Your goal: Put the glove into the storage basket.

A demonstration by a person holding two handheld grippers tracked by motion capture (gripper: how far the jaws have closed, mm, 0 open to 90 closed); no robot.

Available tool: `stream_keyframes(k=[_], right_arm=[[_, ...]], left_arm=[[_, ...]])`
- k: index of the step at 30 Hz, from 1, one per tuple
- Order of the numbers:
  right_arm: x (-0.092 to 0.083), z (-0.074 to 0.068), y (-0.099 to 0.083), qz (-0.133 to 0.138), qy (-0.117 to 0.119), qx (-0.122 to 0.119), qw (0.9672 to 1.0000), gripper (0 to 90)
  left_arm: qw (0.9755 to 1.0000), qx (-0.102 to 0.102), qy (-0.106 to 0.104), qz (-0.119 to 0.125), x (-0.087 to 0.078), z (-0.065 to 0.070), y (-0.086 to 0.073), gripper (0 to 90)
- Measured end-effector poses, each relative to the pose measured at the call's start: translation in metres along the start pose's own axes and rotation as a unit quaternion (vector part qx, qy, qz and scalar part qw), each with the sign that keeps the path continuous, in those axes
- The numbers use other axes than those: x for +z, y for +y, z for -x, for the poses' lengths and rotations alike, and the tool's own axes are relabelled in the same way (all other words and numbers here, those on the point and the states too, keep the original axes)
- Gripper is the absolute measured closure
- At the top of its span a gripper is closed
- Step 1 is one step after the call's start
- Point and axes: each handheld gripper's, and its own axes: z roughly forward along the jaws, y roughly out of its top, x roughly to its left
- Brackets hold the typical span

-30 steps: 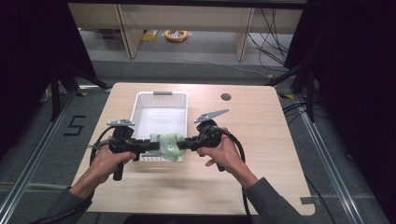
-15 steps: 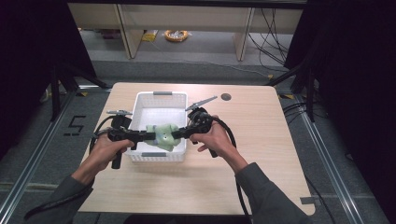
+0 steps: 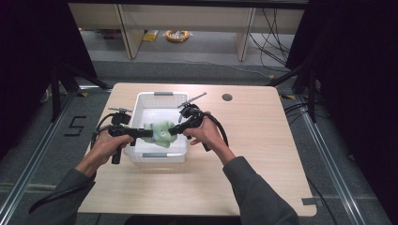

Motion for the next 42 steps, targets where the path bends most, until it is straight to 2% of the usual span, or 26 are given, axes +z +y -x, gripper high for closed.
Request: stream_keyframes(k=[6,13,18,23,24,25,30,32,33,34,35,37,40,41,42], right_arm=[[0.016,0.006,0.002,-0.016,-0.005,0.005,0.9999,79.6],[0.030,0.012,0.002,-0.034,-0.014,0.025,0.9990,79.7],[0.037,0.016,0.002,-0.044,-0.024,0.022,0.9985,79.6],[0.042,0.019,0.001,-0.058,-0.023,0.026,0.9977,79.6],[0.043,0.019,0.001,-0.059,-0.027,0.024,0.9976,79.6],[0.045,0.019,0.001,-0.065,-0.029,0.032,0.9970,79.6],[0.051,0.021,0.001,-0.076,-0.045,0.028,0.9957,79.3],[0.054,0.020,0.001,-0.080,-0.043,0.030,0.9954,79.3],[0.055,0.019,0.001,-0.084,-0.052,0.024,0.9948,79.2],[0.057,0.019,0.000,-0.087,-0.041,0.029,0.9950,79.1],[0.057,0.018,0.001,-0.087,-0.055,0.017,0.9945,79.1],[0.058,0.017,0.002,-0.094,-0.061,0.018,0.9935,78.8],[0.058,0.014,0.003,-0.103,-0.065,0.017,0.9924,78.0],[0.059,0.015,0.003,-0.103,-0.068,0.001,0.9923,77.6],[0.060,0.015,0.003,-0.109,-0.074,0.002,0.9913,77.1]], left_arm=[[0.9997,-0.008,0.010,-0.019,0.009,-0.010,-0.001,72.3],[0.9992,-0.017,0.022,-0.031,0.017,-0.017,-0.002,72.2],[0.9987,-0.021,0.027,-0.037,0.024,-0.020,-0.003,72.2],[0.9979,-0.019,0.029,-0.055,0.029,-0.023,-0.003,72.1],[0.9977,-0.022,0.029,-0.057,0.030,-0.023,-0.002,72.1],[0.9975,-0.021,0.034,-0.057,0.031,-0.023,-0.003,72.0],[0.9966,-0.023,0.039,-0.069,0.034,-0.025,-0.004,71.7],[0.9963,-0.017,0.039,-0.074,0.035,-0.027,-0.005,71.5],[0.9958,-0.011,0.041,-0.081,0.035,-0.028,-0.005,71.3],[0.9961,-0.017,0.041,-0.077,0.036,-0.027,-0.006,71.2],[0.9957,-0.013,0.041,-0.082,0.036,-0.027,-0.006,71.1],[0.9954,-0.015,0.044,-0.084,0.037,-0.026,-0.006,70.8],[0.9943,0.000,0.051,-0.093,0.038,-0.026,-0.005,69.2],[0.9939,0.003,0.054,-0.096,0.038,-0.026,-0.005,68.8],[0.9934,0.007,0.057,-0.100,0.039,-0.025,-0.005,68.1]])
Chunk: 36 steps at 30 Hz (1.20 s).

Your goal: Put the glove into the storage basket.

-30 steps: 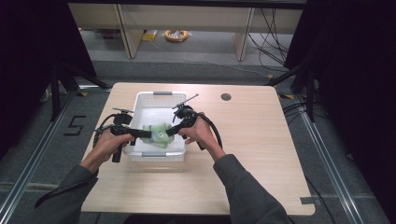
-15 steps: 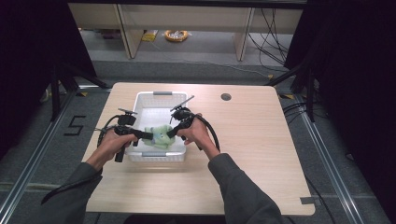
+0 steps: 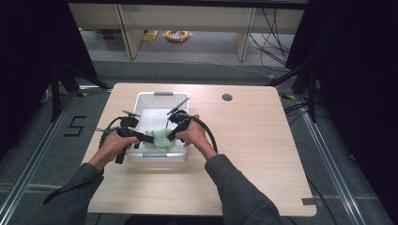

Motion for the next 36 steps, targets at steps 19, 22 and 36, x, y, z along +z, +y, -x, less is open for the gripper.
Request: stream_keyframes(k=[19,22,36], right_arm=[[-0.007,0.001,0.001,0.005,-0.027,-0.012,0.9996,60.3],[-0.008,0.000,0.000,0.009,-0.026,-0.012,0.9996,59.7],[-0.031,-0.008,-0.001,0.054,-0.009,-0.018,0.9984,50.9]], left_arm=[[0.9992,-0.009,0.035,0.015,-0.009,0.006,0.006,45.6],[0.9993,-0.005,0.033,0.016,-0.011,0.007,0.007,47.6],[0.9984,-0.002,0.018,0.054,-0.029,0.023,0.004,39.8]])
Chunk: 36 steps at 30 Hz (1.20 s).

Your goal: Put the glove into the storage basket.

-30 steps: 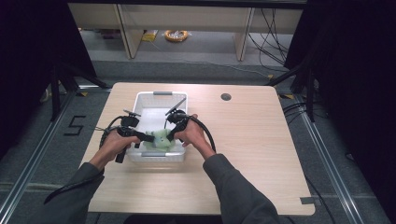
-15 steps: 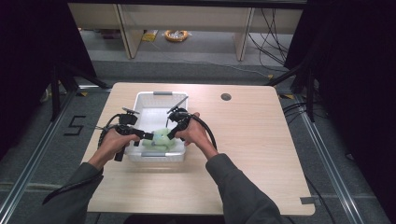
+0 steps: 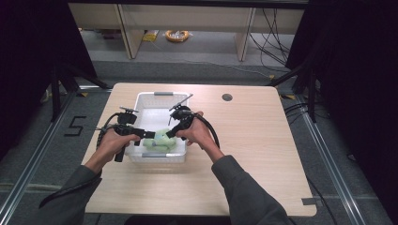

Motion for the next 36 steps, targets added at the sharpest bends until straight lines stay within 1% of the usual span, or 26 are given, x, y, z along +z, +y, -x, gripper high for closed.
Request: stream_keyframes(k=[3,4,7,8,10,12,13,14,15,17,19,20,21,22,25,26,27,28,29,30,31,32,33,34,35,36], right_arm=[[-0.009,-0.001,-0.001,0.010,0.001,0.000,0.9999,49.0],[-0.013,-0.002,-0.003,0.010,0.003,0.013,0.9999,48.3],[-0.022,-0.004,-0.005,0.020,0.007,0.014,0.9997,46.7],[-0.025,-0.004,-0.007,0.025,0.007,0.009,0.9996,46.3],[-0.032,-0.005,-0.010,0.028,0.011,0.012,0.9995,45.7],[-0.038,-0.005,-0.013,0.036,0.011,0.013,0.9992,45.4],[-0.041,-0.005,-0.016,0.045,0.019,0.008,0.9988,45.3],[-0.044,-0.005,-0.018,0.044,0.023,0.009,0.9987,45.2],[-0.047,-0.005,-0.020,0.049,0.020,0.004,0.9986,45.1],[-0.054,-0.006,-0.025,0.053,0.015,0.008,0.9984,44.7],[-0.059,-0.006,-0.030,0.053,0.018,0.013,0.9984,44.4],[-0.062,-0.006,-0.032,0.058,0.018,0.008,0.9981,44.0],[-0.065,-0.006,-0.035,0.061,0.009,0.006,0.9981,43.8],[-0.067,-0.006,-0.037,0.063,0.013,0.007,0.9979,43.6],[-0.074,-0.007,-0.044,0.074,0.011,0.007,0.9972,43.3],[-0.077,-0.006,-0.046,0.075,0.014,0.002,0.9971,43.4],[-0.079,-0.007,-0.049,0.074,0.007,0.002,0.9973,43.4],[-0.081,-0.007,-0.051,0.075,0.002,0.000,0.9972,43.2],[-0.082,-0.007,-0.053,0.080,0.002,-0.003,0.9968,42.9],[-0.084,-0.007,-0.056,0.080,-0.003,-0.002,0.9968,42.1],[-0.086,-0.007,-0.059,0.080,-0.003,-0.003,0.9968,41.3],[-0.088,-0.007,-0.062,0.080,-0.005,-0.004,0.9968,40.9],[-0.089,-0.007,-0.064,0.093,-0.001,-0.003,0.9957,40.0],[-0.091,-0.007,-0.066,0.090,-0.001,-0.004,0.9959,38.7],[-0.093,-0.006,-0.069,0.094,0.000,-0.008,0.9955,37.6],[-0.095,-0.005,-0.072,0.092,0.002,-0.010,0.9957,37.0]], left_arm=[[0.9999,0.007,-0.005,0.012,-0.007,0.005,-0.003,37.5],[0.9999,0.007,-0.006,0.014,-0.009,0.007,-0.003,36.9],[0.9996,0.012,-0.013,0.022,-0.014,0.012,-0.006,36.2],[0.9995,0.016,-0.016,0.021,-0.016,0.013,-0.007,35.7],[0.9993,0.015,-0.021,0.028,-0.019,0.016,-0.009,35.1],[0.9989,0.021,-0.024,0.033,-0.023,0.020,-0.011,34.1],[0.9989,0.021,-0.021,0.036,-0.023,0.022,-0.013,34.1],[0.9987,0.029,-0.023,0.036,-0.025,0.023,-0.014,34.1],[0.9986,0.030,-0.026,0.034,-0.025,0.025,-0.015,34.1],[0.9982,0.031,-0.032,0.040,-0.027,0.029,-0.018,33.4],[0.9976,0.032,-0.039,0.048,-0.030,0.033,-0.019,32.3],[0.9972,0.025,-0.045,0.055,-0.031,0.036,-0.020,31.4],[0.9970,0.030,-0.048,0.053,-0.033,0.037,-0.020,30.0],[0.9968,0.030,-0.050,0.055,-0.033,0.039,-0.021,28.7],[0.9962,0.032,-0.058,0.057,-0.035,0.045,-0.023,26.7],[0.9958,0.029,-0.060,0.062,-0.034,0.047,-0.025,26.4],[0.9956,0.031,-0.064,0.061,-0.034,0.049,-0.026,26.1],[0.9957,0.038,-0.063,0.056,-0.035,0.049,-0.027,25.8],[0.9955,0.037,-0.065,0.058,-0.035,0.052,-0.029,25.4],[0.9953,0.036,-0.066,0.061,-0.034,0.054,-0.030,25.0],[0.9950,0.035,-0.072,0.060,-0.034,0.055,-0.032,24.8],[0.9948,0.037,-0.072,0.062,-0.035,0.056,-0.034,24.7],[0.9945,0.037,-0.075,0.063,-0.034,0.057,-0.036,24.4],[0.9941,0.038,-0.077,0.066,-0.034,0.059,-0.038,24.3],[0.9939,0.041,-0.081,0.063,-0.034,0.060,-0.040,24.1],[0.9938,0.040,-0.081,0.065,-0.034,0.062,-0.042,24.0]])
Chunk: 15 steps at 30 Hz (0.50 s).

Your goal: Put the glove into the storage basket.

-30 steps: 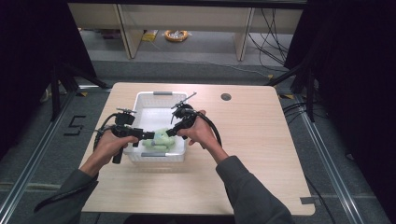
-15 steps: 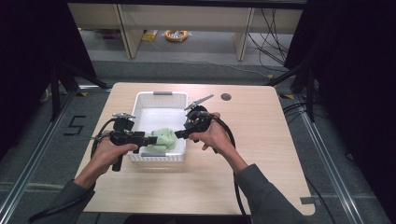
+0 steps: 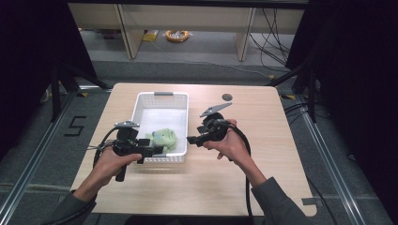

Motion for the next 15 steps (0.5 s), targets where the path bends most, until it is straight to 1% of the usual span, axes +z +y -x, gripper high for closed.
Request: stream_keyframes(k=[1,2,3,4,5,6,7,8,9,10,12,13,14,15], right_arm=[[-0.002,-0.001,-0.002,0.003,-0.006,0.001,1.0000,36.3],[-0.004,-0.001,-0.005,0.002,-0.014,0.002,0.9999,35.8],[-0.005,0.000,-0.010,0.012,-0.020,-0.002,0.9997,35.6],[-0.007,0.001,-0.013,0.012,-0.017,-0.003,0.9998,35.5],[-0.008,0.001,-0.017,0.012,-0.017,0.002,0.9998,35.4],[-0.010,0.001,-0.022,0.010,-0.014,0.003,0.9998,35.4],[-0.009,0.002,-0.026,0.019,-0.018,0.003,0.9997,35.4],[-0.011,0.003,-0.030,0.012,-0.011,0.007,0.9998,35.3],[-0.011,0.004,-0.034,0.013,-0.007,0.005,0.9999,35.3],[-0.012,0.004,-0.038,0.013,-0.012,0.002,0.9998,35.3],[-0.014,0.004,-0.045,0.015,-0.016,0.010,0.9997,35.1],[-0.016,0.004,-0.047,0.013,-0.014,0.018,0.9997,35.1],[-0.018,0.003,-0.052,0.014,-0.016,0.019,0.9996,35.0],[-0.018,0.003,-0.056,0.018,-0.012,0.020,0.9996,34.9]], left_arm=[[1.0000,0.002,0.001,0.002,0.000,0.002,-0.002,24.0],[0.9999,0.010,-0.001,0.001,0.000,0.004,-0.004,24.0],[0.9999,0.011,-0.001,0.002,0.000,0.006,-0.006,24.0],[0.9999,0.014,-0.001,0.003,-0.001,0.008,-0.008,24.0],[0.9998,0.018,-0.004,0.002,-0.001,0.010,-0.010,24.0],[0.9998,0.018,-0.001,0.007,0.000,0.013,-0.012,24.1],[0.9997,0.023,0.001,0.003,0.000,0.014,-0.014,24.1],[0.9997,0.025,0.000,0.005,0.000,0.017,-0.016,24.1],[0.9996,0.028,0.000,0.004,0.000,0.019,-0.018,24.1],[0.9995,0.031,-0.004,0.004,0.000,0.019,-0.019,24.1],[0.9995,0.032,-0.003,0.007,0.001,0.023,-0.024,24.1],[0.9994,0.035,-0.007,0.001,0.001,0.024,-0.026,24.1],[0.9993,0.038,-0.004,0.000,0.001,0.026,-0.028,24.1],[0.9992,0.039,-0.004,0.006,0.001,0.027,-0.030,24.1]])
